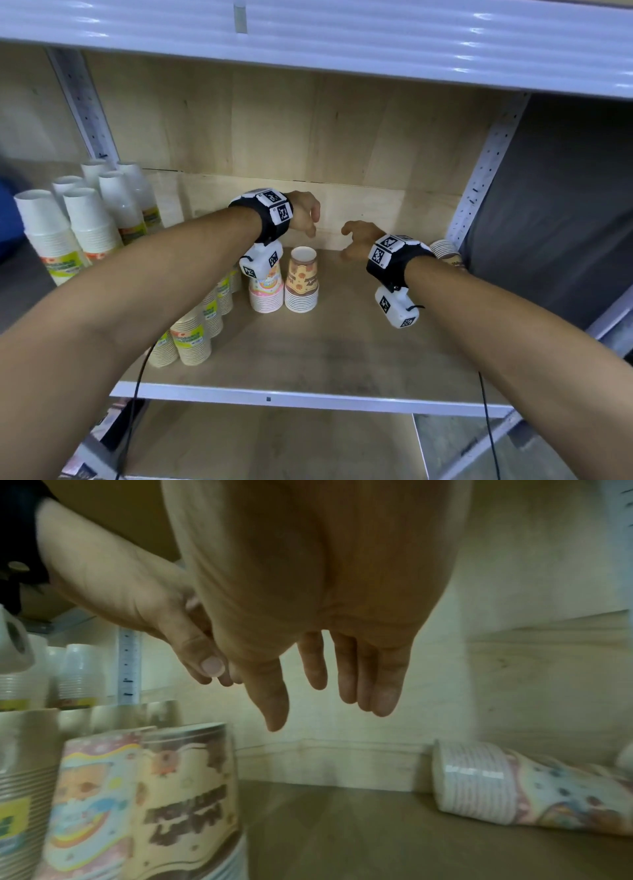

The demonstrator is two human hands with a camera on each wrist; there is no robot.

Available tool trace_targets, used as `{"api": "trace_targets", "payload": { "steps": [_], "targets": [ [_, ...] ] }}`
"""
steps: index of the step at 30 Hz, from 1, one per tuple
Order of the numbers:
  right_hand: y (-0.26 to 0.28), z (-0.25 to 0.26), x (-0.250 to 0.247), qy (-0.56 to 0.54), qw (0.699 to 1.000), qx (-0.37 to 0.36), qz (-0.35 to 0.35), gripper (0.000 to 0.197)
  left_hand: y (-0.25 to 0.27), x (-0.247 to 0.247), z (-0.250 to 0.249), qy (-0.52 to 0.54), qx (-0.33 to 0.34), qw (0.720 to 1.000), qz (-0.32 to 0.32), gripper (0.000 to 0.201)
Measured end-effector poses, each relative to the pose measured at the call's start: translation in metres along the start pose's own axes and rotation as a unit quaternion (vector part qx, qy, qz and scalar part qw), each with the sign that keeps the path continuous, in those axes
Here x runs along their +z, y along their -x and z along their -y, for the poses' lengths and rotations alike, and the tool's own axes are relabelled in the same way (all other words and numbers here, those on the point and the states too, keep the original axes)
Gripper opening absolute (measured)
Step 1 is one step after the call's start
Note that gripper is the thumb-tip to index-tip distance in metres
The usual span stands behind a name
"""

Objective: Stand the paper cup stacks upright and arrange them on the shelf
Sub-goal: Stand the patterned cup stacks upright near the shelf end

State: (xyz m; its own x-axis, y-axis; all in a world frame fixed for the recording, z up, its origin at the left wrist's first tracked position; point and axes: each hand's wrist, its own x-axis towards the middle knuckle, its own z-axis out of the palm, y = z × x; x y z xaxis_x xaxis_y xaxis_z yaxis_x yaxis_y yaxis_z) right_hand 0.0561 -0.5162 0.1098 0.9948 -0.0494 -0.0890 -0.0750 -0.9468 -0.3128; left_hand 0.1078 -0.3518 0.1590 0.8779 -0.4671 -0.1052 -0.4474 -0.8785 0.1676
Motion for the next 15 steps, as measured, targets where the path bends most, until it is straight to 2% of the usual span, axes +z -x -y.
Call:
{"api": "trace_targets", "payload": {
  "steps": [6, 11, 15],
  "targets": [
    [-0.005, -0.064, -0.01, 0.028, 0.995, 0.082, -0.046, 0.058, -0.036, 0.017, -0.04, 0.016, 0.048, 0.999, -0.008, 0.039],
    [-0.012, -0.113, -0.008, 0.054, 0.983, 0.155, -0.087, 0.049, -0.071, 0.041, -0.075, 0.036, 0.087, 0.996, -0.003, 0.046],
    [-0.021, -0.154, 0.0, 0.039, 0.972, 0.207, -0.107, 0.053, -0.101, 0.056, -0.1, 0.042, 0.118, 0.992, -0.004, 0.054]
  ]
}}
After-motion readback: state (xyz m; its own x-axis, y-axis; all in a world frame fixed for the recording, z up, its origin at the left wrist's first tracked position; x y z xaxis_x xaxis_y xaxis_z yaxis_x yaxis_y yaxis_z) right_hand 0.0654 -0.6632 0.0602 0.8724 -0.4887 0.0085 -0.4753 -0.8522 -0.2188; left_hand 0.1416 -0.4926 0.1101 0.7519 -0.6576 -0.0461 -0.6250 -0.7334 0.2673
